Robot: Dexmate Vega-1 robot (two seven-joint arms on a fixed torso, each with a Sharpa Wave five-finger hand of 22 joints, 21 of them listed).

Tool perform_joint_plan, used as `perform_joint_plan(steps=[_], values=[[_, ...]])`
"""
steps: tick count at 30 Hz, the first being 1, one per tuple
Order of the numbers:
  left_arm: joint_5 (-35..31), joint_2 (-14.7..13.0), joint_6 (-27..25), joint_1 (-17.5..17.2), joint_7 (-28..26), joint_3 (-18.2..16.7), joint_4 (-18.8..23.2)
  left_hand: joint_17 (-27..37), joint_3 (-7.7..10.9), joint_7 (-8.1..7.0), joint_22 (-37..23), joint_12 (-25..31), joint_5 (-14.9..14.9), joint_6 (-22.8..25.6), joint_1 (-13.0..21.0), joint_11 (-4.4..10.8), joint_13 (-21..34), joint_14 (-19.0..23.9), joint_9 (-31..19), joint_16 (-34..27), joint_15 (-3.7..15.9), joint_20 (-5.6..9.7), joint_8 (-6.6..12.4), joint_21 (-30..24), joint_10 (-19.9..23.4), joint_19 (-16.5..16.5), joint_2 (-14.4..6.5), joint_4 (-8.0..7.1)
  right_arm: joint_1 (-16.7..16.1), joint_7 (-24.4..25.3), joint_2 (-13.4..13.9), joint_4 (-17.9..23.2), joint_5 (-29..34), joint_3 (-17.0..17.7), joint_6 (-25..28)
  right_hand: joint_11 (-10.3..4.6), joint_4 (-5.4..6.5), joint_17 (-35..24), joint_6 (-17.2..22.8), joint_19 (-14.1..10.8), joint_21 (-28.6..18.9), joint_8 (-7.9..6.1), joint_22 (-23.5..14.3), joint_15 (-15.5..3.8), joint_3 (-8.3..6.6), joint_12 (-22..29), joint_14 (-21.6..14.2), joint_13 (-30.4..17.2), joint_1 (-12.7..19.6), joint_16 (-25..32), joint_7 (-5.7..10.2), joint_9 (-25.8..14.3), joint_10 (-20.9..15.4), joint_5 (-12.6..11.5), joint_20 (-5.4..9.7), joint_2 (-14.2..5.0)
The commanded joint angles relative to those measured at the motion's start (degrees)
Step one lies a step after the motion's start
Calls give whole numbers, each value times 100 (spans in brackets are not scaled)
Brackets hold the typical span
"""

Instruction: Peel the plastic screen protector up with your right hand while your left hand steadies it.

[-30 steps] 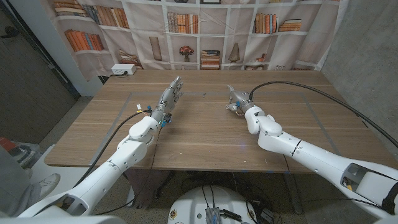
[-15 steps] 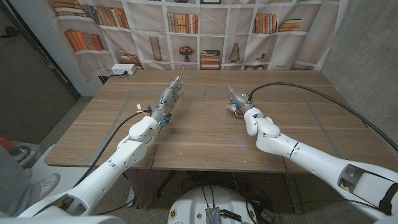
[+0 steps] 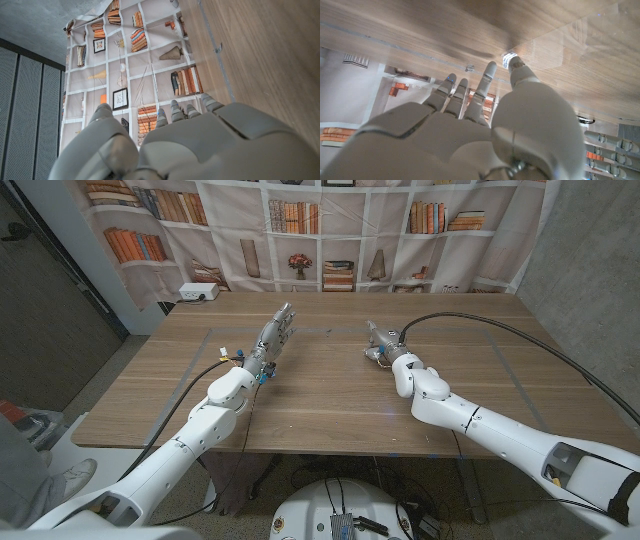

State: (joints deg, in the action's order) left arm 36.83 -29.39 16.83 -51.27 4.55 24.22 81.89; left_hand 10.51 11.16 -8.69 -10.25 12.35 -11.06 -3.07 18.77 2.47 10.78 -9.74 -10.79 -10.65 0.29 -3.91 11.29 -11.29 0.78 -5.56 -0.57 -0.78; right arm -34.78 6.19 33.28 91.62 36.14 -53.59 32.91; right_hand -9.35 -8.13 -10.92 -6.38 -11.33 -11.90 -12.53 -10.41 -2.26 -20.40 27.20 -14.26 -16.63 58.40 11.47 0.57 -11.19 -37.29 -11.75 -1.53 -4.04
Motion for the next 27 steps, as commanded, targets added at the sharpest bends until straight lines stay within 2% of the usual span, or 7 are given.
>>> perform_joint_plan(steps=[1,11,27], values=[[7,16,14,14,33,10,-31,9,-25,-25,-11,17,-44,51,-13,12,25,-36,-8,-9,-29,10,23,-9,11,-32,-27,-3,50,-72,-9,-30,-77,-27,-18,14,9,-15,60,0,4,-13,-4,-457,7,-20,-11,-21,30,51,8,-11,6,-1,35,-69],[7,21,12,4,6,5,-16,9,-28,-19,-11,16,-44,49,-12,10,25,-29,-8,-12,-32,15,19,-7,12,-39,-30,-1,84,-98,-14,-74,-129,-45,-25,1,20,-17,186,-13,3,-44,-6,-479,15,-19,-57,19,43,80,28,-7,-124,-18,90,-149],[29,44,25,-13,5,1,-37,10,-36,-28,-11,18,-43,57,-12,22,26,-36,-8,-11,-31,13,19,-8,29,-42,-34,2,96,-65,-22,-87,-147,-72,-48,-121,-17,0,386,-85,-15,-74,-8,-568,63,18,-229,83,95,140,41,-2,-459,-44,136,-189]])
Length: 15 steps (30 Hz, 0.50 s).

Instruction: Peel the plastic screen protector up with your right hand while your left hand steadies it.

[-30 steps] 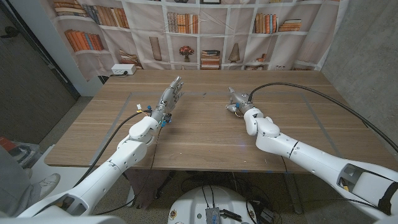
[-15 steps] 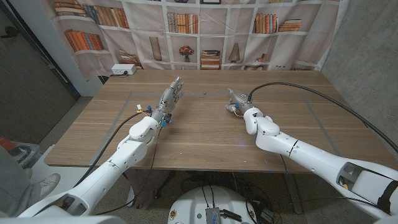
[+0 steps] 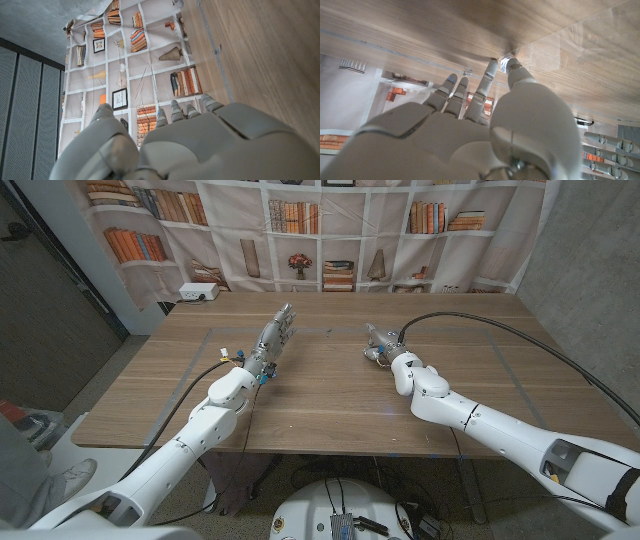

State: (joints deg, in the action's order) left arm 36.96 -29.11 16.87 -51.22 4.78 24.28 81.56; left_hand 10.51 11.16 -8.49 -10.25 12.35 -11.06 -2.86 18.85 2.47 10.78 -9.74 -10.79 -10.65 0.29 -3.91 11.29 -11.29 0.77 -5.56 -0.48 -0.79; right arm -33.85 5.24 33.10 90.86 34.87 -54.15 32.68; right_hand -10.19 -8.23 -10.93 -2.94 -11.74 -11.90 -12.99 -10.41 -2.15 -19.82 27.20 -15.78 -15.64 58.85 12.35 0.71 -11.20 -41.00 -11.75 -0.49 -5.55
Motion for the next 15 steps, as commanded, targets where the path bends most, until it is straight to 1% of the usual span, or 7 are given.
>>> perform_joint_plan(steps=[1,3,4,5,9,12,15], values=[[25,13,19,-15,-1,-3,-6,10,-36,-45,-11,19,-43,37,-20,17,26,-39,-8,-10,-31,12,19,-8,31,-43,-43,2,-6,57,-10,-13,-22,-9,-25,-54,-8,2,48,-49,-17,-27,-8,-578,9,24,-83,-15,52,54,28,-1,-113,-44,37,-38],[-12,-4,1,-13,-27,7,16,10,-37,-46,-11,20,-43,37,-20,9,26,-38,-8,-10,-33,13,18,-9,34,-43,-44,3,-15,91,-14,-18,-24,-3,-35,-66,-15,4,70,-53,-17,-29,-8,-591,17,40,-99,-15,61,58,43,0,-174,-43,39,-36],[11,9,16,-8,6,7,-5,10,-37,-43,-11,20,-42,38,-20,13,26,-39,-8,-10,-34,11,19,-8,35,-43,-44,3,-24,120,-17,-21,-29,5,-45,-108,-20,5,83,-58,-17,-30,-9,-604,19,48,-115,-16,72,63,57,0,-210,-44,48,-41],[23,13,2,-9,6,8,1,10,-38,-45,-11,16,-42,36,-20,6,26,-39,-8,-10,-30,12,18,-9,27,-43,-45,3,-25,121,-18,-19,-29,4,-41,-119,-21,5,93,-65,-19,-31,-9,-620,20,51,-128,-16,77,68,61,0,-225,-44,54,-46],[24,24,26,4,37,15,-27,10,-39,-50,-11,16,-42,35,-20,11,26,-36,-8,-11,-37,12,16,-9,29,-42,-46,3,-37,162,-17,-19,-21,5,-49,-130,-29,7,157,-94,-27,-43,-9,-667,37,51,-180,-19,90,85,97,1,-263,-42,63,-42],[3,19,31,0,20,18,-19,10,-41,-49,-11,16,-42,36,-20,19,26,-35,-8,-12,-37,7,16,-10,31,-43,-47,4,-50,190,-15,-13,-21,13,-46,-172,-31,7,204,-112,-30,-50,-9,-685,53,63,-214,-23,99,95,120,1,-329,-39,71,-43],[8,21,34,-3,25,17,-27,10,-42,-45,-11,16,-42,38,-20,31,26,-29,-8,-14,-32,6,17,-9,33,-44,-48,4,-43,170,0,2,-4,2,-40,-169,-30,7,234,-122,-31,-52,-10,-696,66,68,-225,-27,102,97,138,1,-364,-36,76,-45]])
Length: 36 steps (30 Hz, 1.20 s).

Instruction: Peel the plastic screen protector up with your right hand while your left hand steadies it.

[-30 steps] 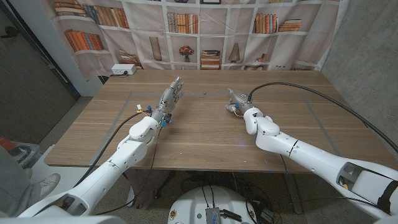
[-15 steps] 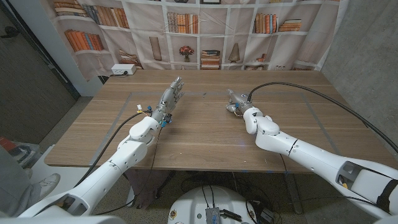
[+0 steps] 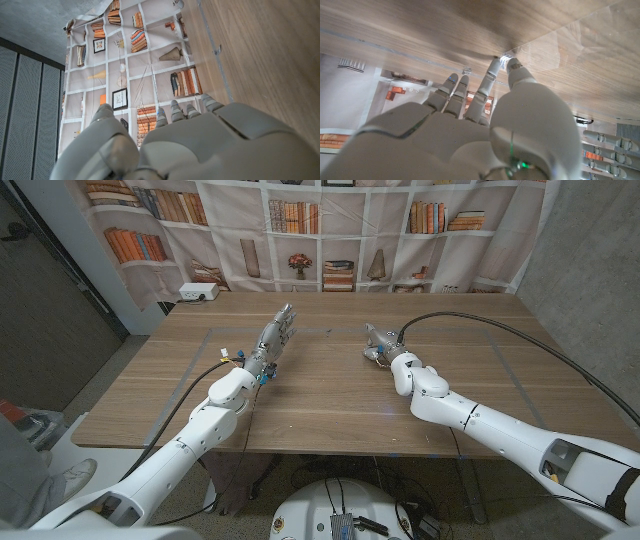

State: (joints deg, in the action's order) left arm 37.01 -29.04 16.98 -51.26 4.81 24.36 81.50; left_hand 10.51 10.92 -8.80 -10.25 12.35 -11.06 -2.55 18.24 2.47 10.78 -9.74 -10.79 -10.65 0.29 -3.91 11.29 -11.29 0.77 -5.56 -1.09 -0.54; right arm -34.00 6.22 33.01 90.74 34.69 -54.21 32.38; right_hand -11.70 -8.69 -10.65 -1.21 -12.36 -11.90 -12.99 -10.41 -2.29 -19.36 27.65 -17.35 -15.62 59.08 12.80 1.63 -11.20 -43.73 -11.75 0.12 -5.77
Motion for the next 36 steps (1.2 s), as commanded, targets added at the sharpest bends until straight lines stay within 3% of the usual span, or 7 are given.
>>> perform_joint_plan(steps=[1,5,11,15,26,36], values=[[18,28,28,-10,9,3,-14,10,-18,-13,-12,17,-42,7,41,30,26,-31,-8,-14,-34,5,17,-10,35,-44,13,-20,-28,63,12,19,4,12,-19,-12,17,-21,63,-64,-32,-51,-10,-686,25,25,-74,-31,77,54,43,1,-100,-34,11,-18],[18,22,29,-13,20,5,-8,10,-20,-13,-12,14,-42,7,41,21,26,-29,-8,-14,-37,3,16,-10,31,-42,12,-20,-32,60,10,24,-8,18,-28,-9,39,-22,70,-72,-31,-41,-10,-665,67,19,-78,-36,32,51,32,1,-115,-20,-4,9],[17,8,22,-26,20,5,14,10,-22,-12,-12,16,-42,3,41,20,27,-38,-8,-11,-34,6,13,-10,38,-44,9,-18,-40,78,-3,19,-14,25,-25,-11,197,-52,129,-76,-24,-30,-12,-668,177,-16,-85,-46,-206,61,31,1,-123,12,1,-33],[-1,2,30,-27,9,5,24,10,-24,-15,-12,17,-42,1,41,1,27,-35,-8,-12,-27,5,12,-10,42,-45,8,-18,-32,80,-22,3,4,13,10,14,229,-57,148,-76,-21,-27,-13,-663,209,-26,-93,-50,-266,64,36,0,-125,17,-11,-41],[21,-1,14,-23,40,9,23,10,-28,-11,-12,9,-41,-5,42,30,27,-37,-9,-12,-36,8,8,-11,30,-45,4,-16,-6,86,-48,-65,-11,-7,9,28,223,-52,215,-83,-19,-31,-14,-658,248,-64,-101,-57,-290,60,39,0,-92,20,-23,-42],[29,20,33,4,94,26,-28,10,-32,-11,-12,14,-40,5,41,12,27,-39,-9,-11,-36,8,12,-12,46,-45,2,-15,17,83,-66,-105,-38,-17,-14,-21,140,-32,300,-89,-14,-37,-14,-694,251,-42,-106,-70,-203,40,90,-1,-208,11,-10,-36]])
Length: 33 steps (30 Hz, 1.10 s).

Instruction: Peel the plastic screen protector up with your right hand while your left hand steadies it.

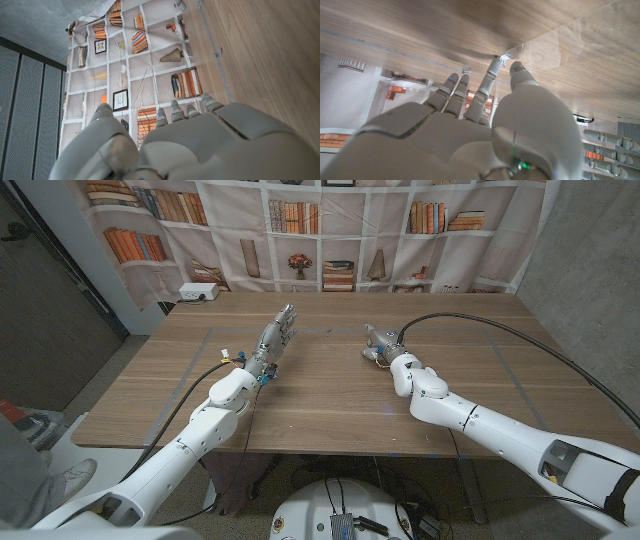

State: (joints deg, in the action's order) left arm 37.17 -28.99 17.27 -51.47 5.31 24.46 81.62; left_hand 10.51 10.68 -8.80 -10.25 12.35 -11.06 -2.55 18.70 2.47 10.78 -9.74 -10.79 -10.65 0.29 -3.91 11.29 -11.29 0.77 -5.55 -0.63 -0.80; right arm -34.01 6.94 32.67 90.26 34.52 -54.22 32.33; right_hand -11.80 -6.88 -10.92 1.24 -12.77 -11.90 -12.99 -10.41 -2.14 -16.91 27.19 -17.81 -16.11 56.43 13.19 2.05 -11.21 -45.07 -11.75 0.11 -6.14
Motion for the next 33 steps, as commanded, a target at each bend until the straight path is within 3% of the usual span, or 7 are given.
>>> perform_joint_plan(steps=[1,26,33], values=[[26,23,-1,23,39,13,-39,11,-8,-11,-12,14,-40,7,-5,4,27,-39,-9,-11,-34,8,12,-12,47,-46,-44,11,15,23,-28,-57,-34,-9,-31,-17,-50,-4,58,-49,-14,-36,-14,-718,6,9,-62,-23,72,-1,52,0,-93,11,-6,-1],[44,63,-41,90,122,63,-105,11,-19,-2,-12,8,-38,14,-9,20,28,-37,-9,-13,-38,11,12,-13,40,-46,-51,12,51,47,-51,-124,-81,-7,-37,-73,-239,21,148,-107,-20,-12,-12,-828,-25,116,-193,-135,396,-39,106,-3,-246,17,29,-14],[37,73,-46,107,115,66,-128,11,-22,-10,-12,10,-37,19,-12,25,28,-30,-9,-16,-37,8,14,-13,48,-47,-52,11,44,103,-73,-159,-102,-1,-33,-82,-320,24,276,-191,-43,-29,-15,-941,-121,200,-296,-218,716,-51,172,-3,-354,-21,97,-111]])
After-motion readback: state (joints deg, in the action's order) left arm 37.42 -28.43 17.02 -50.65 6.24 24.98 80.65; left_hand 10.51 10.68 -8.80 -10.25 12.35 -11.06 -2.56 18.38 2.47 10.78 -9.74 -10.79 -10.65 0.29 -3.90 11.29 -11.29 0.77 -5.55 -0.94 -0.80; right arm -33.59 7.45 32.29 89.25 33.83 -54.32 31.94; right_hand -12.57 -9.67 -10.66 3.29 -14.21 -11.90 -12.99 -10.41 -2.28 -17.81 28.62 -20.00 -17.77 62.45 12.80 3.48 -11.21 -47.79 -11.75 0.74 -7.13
